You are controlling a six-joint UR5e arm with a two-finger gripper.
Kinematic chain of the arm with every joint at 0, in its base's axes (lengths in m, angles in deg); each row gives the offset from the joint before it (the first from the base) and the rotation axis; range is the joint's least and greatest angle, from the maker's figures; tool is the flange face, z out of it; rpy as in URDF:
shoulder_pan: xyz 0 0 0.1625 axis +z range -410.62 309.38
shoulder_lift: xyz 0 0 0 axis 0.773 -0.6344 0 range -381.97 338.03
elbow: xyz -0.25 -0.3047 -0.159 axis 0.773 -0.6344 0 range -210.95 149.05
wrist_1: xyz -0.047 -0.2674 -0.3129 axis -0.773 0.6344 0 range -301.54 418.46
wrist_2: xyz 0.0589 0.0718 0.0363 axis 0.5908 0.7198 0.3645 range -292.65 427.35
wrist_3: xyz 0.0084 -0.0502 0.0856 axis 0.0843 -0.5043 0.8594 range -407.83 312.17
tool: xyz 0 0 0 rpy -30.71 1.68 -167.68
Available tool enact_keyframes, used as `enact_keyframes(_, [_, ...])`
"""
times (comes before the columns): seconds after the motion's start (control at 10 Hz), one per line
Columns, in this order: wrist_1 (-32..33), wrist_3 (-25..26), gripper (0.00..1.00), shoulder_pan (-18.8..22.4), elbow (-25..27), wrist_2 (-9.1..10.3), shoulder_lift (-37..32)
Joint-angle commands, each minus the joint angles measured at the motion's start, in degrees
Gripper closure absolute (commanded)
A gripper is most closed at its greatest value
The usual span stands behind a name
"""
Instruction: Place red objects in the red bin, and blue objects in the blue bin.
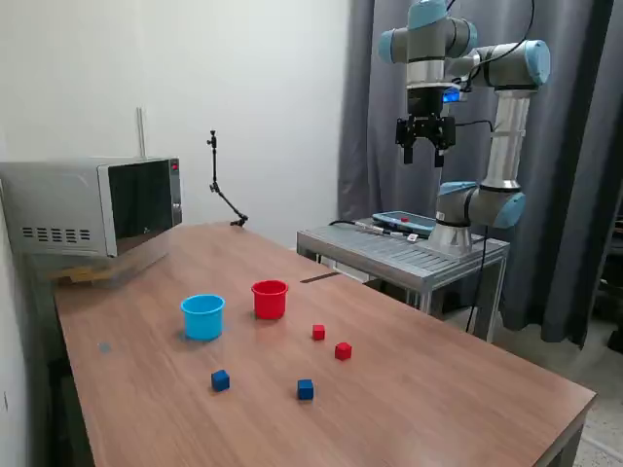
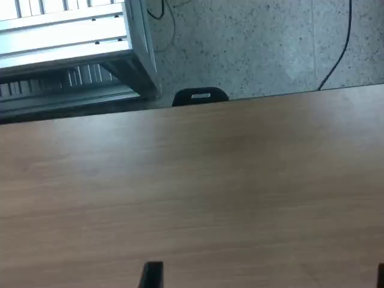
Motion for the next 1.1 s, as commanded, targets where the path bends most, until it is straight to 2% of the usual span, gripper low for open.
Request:
enact_keyframes(0.0, [0.6, 0.1, 0.00, 0.0, 1.4, 0.00, -0.2])
enact_keyframes(1.0, [2.3, -0.2, 0.00, 0.1, 1.7, -0.70, -1.6])
